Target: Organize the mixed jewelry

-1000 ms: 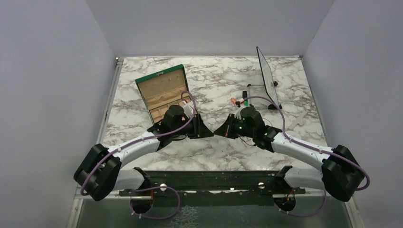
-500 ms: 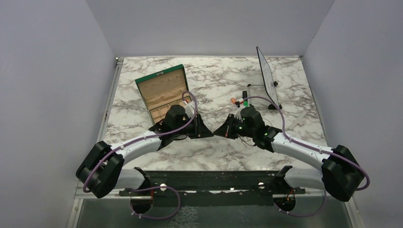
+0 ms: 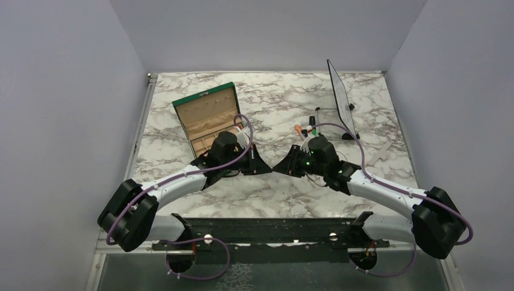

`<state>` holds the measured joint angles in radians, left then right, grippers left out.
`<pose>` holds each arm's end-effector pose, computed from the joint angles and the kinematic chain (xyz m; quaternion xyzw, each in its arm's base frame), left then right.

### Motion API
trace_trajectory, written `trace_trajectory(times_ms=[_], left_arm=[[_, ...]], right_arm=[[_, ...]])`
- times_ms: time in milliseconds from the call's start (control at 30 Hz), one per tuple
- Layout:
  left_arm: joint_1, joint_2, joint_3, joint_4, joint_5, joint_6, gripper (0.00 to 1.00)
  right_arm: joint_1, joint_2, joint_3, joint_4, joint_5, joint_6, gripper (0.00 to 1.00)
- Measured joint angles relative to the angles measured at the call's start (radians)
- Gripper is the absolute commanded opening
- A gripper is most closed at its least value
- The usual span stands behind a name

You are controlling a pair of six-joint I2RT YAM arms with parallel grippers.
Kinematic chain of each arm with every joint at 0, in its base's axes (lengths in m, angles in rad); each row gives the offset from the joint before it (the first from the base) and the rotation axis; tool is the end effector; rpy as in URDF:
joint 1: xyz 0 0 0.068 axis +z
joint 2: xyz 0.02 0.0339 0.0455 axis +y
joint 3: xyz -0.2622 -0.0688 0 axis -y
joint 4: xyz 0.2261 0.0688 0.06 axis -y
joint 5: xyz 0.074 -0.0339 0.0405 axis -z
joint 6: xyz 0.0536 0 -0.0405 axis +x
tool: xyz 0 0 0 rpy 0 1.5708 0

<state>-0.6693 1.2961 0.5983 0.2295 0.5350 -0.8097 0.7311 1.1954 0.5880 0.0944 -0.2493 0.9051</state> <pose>0.1931 -0.1876 0.2124 0.0805 0.8293 -0.5068 0.2214 0.1799 0.1791 0.2159 0.0119 0.8589 0.4388 0.2639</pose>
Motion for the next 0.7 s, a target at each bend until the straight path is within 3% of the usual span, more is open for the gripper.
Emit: trace_trajectory(times_ms=[133,533,700], left_arm=[[0.001,-0.007,0.018,-0.029,0.005,0.033,0.00],[0.007,-0.082,0.100,-0.097,0.165,0.090,0.00],[0.009,-0.151,0.127,-0.078,0.262,0.103,0.00]], right_arm=[[-0.007,-0.059,-0.024,-0.012,0.018,0.014,0.45],[-0.006,-0.206,-0.087,0.170,-0.055,0.106,0.59],[-0.006,-0.348,-0.160,0.253,-0.045,0.142,0.59]])
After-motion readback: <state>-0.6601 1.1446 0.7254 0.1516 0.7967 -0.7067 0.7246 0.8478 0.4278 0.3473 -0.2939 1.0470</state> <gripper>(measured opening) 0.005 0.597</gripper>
